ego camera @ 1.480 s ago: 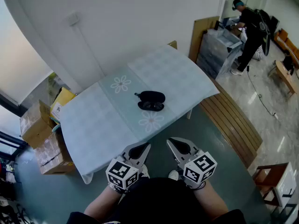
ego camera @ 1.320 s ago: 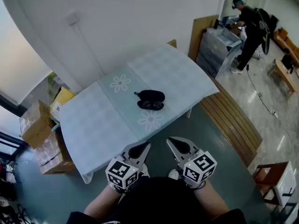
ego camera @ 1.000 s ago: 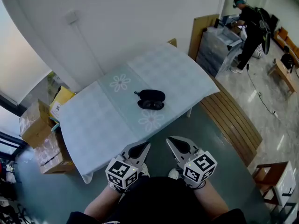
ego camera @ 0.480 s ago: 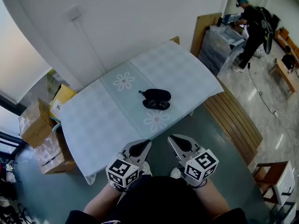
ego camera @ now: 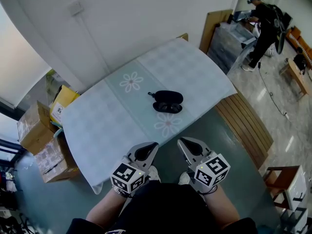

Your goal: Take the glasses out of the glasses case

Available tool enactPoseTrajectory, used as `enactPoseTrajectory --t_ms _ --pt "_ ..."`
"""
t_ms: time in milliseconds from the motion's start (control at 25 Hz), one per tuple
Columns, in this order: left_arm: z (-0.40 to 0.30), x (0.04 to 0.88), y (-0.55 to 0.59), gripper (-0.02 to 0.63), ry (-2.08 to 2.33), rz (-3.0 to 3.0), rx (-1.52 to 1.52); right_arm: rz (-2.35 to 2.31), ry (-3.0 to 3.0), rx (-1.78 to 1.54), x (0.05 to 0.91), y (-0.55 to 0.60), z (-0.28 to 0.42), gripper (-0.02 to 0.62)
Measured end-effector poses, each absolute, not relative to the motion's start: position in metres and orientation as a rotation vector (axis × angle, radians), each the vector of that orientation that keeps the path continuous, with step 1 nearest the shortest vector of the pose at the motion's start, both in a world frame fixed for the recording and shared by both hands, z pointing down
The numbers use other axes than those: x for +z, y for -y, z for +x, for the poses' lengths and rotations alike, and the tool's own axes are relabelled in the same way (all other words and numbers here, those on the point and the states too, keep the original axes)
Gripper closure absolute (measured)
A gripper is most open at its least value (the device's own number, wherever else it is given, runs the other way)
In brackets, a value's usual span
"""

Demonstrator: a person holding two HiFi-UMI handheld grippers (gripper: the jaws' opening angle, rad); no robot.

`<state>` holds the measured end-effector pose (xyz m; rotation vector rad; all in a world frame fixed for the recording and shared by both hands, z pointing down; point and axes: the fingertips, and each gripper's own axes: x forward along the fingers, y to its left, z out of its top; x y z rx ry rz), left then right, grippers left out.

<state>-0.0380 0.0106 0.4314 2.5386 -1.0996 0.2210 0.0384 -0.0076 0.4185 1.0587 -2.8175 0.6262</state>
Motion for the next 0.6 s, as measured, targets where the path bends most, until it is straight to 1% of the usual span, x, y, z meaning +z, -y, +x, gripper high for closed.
enactPoseTrajectory --t_ms 600 --pt "-0.064 0.442 0.009 0.575 1.015 2.568 0.232 1.099 2.770 0.618 0.428 0.031 0.004 0.572"
